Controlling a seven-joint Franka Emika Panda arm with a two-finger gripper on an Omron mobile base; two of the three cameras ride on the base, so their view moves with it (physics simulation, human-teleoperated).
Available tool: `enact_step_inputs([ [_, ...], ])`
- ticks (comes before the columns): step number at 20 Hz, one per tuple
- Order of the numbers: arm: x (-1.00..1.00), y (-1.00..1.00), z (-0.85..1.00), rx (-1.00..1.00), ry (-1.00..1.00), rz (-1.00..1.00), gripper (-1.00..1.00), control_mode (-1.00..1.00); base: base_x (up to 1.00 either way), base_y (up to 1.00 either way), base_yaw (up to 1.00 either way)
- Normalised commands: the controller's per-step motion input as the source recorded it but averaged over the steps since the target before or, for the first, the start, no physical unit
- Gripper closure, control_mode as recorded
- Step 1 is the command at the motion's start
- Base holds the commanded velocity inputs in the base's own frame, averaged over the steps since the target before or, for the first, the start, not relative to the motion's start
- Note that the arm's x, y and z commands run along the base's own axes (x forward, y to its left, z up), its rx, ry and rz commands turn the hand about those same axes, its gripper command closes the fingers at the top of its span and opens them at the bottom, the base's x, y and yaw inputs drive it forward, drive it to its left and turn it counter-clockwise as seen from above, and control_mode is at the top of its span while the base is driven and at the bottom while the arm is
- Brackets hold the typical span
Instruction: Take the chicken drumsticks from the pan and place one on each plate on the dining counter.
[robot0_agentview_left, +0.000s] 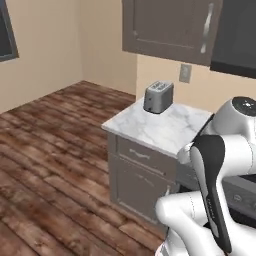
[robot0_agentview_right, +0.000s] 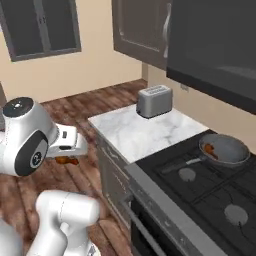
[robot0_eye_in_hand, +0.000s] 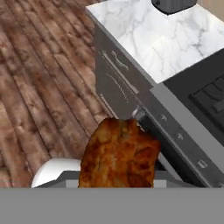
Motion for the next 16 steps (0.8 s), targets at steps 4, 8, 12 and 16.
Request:
enact_step_inputs([
  [4,0.00,0.00,0.00,0.00,0.00,0.00,1.00,1.00,-0.07,0.00,1.00],
  [8,0.00,0.00,0.00,0.00,0.00,0.00,1.00,1.00,-0.06,0.00,1.00],
  [12,0.00,0.00,0.00,0.00,0.00,0.00,1.00,1.00,-0.05,0.00,1.00],
  [16,0.00,0.00,0.00,0.00,0.00,0.00,1.00,1.00,0.03,0.00,1.00],
])
